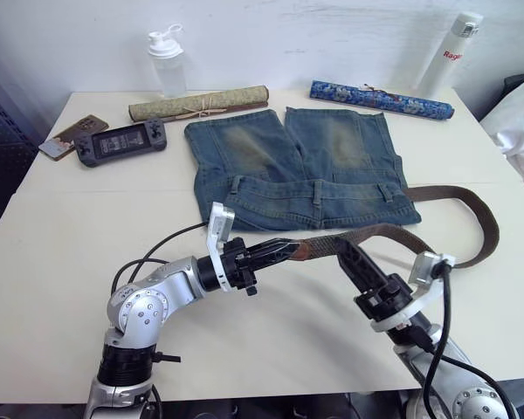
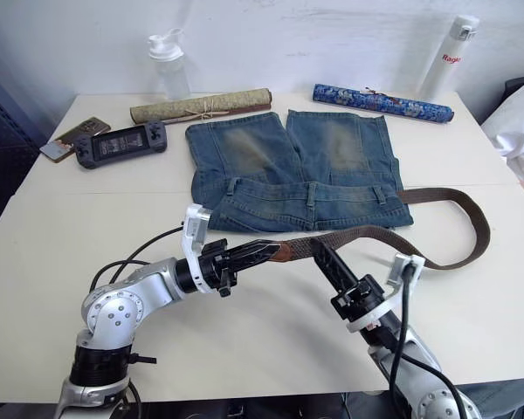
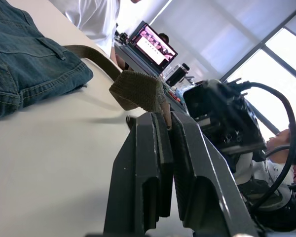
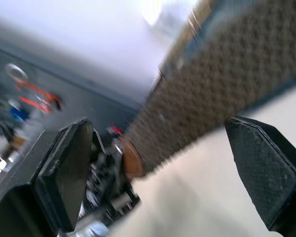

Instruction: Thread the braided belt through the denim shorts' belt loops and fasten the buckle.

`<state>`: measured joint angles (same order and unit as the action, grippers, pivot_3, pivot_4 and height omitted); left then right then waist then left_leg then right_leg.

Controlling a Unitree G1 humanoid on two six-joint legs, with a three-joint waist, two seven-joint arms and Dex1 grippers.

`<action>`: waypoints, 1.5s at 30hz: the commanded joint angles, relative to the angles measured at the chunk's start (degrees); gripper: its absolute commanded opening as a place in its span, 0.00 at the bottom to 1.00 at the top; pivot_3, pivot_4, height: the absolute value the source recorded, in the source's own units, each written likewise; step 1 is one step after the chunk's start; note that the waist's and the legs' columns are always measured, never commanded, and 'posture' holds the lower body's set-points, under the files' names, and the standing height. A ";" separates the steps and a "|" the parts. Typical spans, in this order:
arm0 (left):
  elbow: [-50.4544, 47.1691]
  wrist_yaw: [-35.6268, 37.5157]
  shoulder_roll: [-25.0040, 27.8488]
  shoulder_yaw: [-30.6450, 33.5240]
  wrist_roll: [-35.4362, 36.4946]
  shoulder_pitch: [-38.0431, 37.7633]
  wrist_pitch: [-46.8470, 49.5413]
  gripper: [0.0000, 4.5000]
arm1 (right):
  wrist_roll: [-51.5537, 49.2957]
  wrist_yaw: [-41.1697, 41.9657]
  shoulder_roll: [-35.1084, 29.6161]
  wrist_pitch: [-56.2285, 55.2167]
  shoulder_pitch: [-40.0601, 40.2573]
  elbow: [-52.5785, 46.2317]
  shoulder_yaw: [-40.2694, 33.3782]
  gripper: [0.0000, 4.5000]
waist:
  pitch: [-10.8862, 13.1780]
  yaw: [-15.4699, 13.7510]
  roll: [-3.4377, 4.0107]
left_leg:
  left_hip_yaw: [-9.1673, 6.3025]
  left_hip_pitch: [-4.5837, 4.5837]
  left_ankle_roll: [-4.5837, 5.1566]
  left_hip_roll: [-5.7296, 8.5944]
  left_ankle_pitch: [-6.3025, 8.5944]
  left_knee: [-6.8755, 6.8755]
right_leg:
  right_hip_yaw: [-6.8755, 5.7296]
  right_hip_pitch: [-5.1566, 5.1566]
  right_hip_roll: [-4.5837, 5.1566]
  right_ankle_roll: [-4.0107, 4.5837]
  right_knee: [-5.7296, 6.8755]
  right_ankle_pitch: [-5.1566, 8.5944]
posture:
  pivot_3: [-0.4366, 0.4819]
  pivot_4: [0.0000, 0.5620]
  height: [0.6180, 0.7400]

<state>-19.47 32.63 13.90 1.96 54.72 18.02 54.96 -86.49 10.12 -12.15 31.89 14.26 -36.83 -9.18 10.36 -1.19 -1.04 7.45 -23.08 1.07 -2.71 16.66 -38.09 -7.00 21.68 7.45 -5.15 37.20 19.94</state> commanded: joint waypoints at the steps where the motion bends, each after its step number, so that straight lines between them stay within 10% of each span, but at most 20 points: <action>1: -1.06 -0.23 -0.48 0.36 1.86 0.43 -0.30 0.00 | -0.59 2.12 1.97 -2.68 -0.17 -2.14 0.61 0.99 | 0.00 0.01 0.01 | 0.00 0.00 0.00 0.00 0.00 0.01 | 0.00 0.00 0.00 0.00 -0.01 0.00 | 0.48 0.27 0.82; 6: -0.83 -0.71 -0.53 0.41 2.28 0.52 -0.32 0.00 | 0.19 2.17 2.16 -3.35 -0.29 -1.48 1.07 0.82 | 0.01 -0.04 0.01 | 0.00 0.00 0.00 0.01 0.00 0.02 | -0.01 0.00 0.02 0.00 -0.03 0.00 | 0.48 0.27 0.82; 14: -1.30 -0.96 0.05 -0.52 1.85 0.47 -0.24 0.00 | 0.72 2.47 2.75 -4.61 -0.47 -0.78 1.55 0.01 | 0.01 -0.01 0.02 | -0.01 0.00 0.01 0.00 0.01 0.02 | -0.01 0.00 0.03 0.00 -0.06 0.00 | 0.48 0.27 0.82; 17: -1.76 -0.34 0.75 -1.41 0.80 0.23 -0.79 0.00 | 1.19 2.60 2.71 -4.86 -0.50 -0.67 1.39 0.01 | 0.01 -0.02 0.03 | -0.01 -0.01 0.01 0.00 0.01 0.03 | -0.01 0.00 0.04 0.00 -0.07 0.00 | 0.48 0.27 0.82; 24: -2.60 1.75 3.11 -6.40 -6.13 0.63 -6.07 0.68 | -1.47 0.42 2.71 -7.94 -1.37 0.96 -3.50 0.00 | 0.02 -0.09 0.04 | -0.01 -0.01 0.01 0.02 0.02 0.04 | -0.01 0.00 0.04 0.00 -0.10 0.00 | 0.48 0.27 0.82; 35: 27.27 -8.31 3.53 -27.13 -56.58 16.94 -50.11 0.68 | -11.86 -0.21 -2.99 -8.88 -0.59 4.97 -17.21 0.00 | 0.05 -0.47 0.11 | 0.02 -0.08 0.30 0.05 0.19 0.06 | -0.08 -0.01 0.07 -0.05 -0.22 -0.04 | 0.48 0.27 0.82; 45: 51.14 -14.89 0.86 -33.60 -75.89 28.13 -62.20 0.68 | -12.55 -0.12 -2.61 -9.00 1.19 3.39 -18.00 0.00 | 0.05 -0.20 0.12 | 0.06 -0.11 0.33 -0.01 0.20 0.11 | -0.25 0.05 0.13 -0.06 -0.26 -0.04 | 0.48 0.27 0.82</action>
<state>29.00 18.62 14.60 -31.57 -18.87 46.01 -6.70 -97.92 9.57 -14.98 23.70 14.83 -31.08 -25.65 10.42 -1.39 -0.92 7.52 -23.17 1.43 -2.71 16.87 -37.99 -7.24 21.72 7.61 -5.21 36.97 19.89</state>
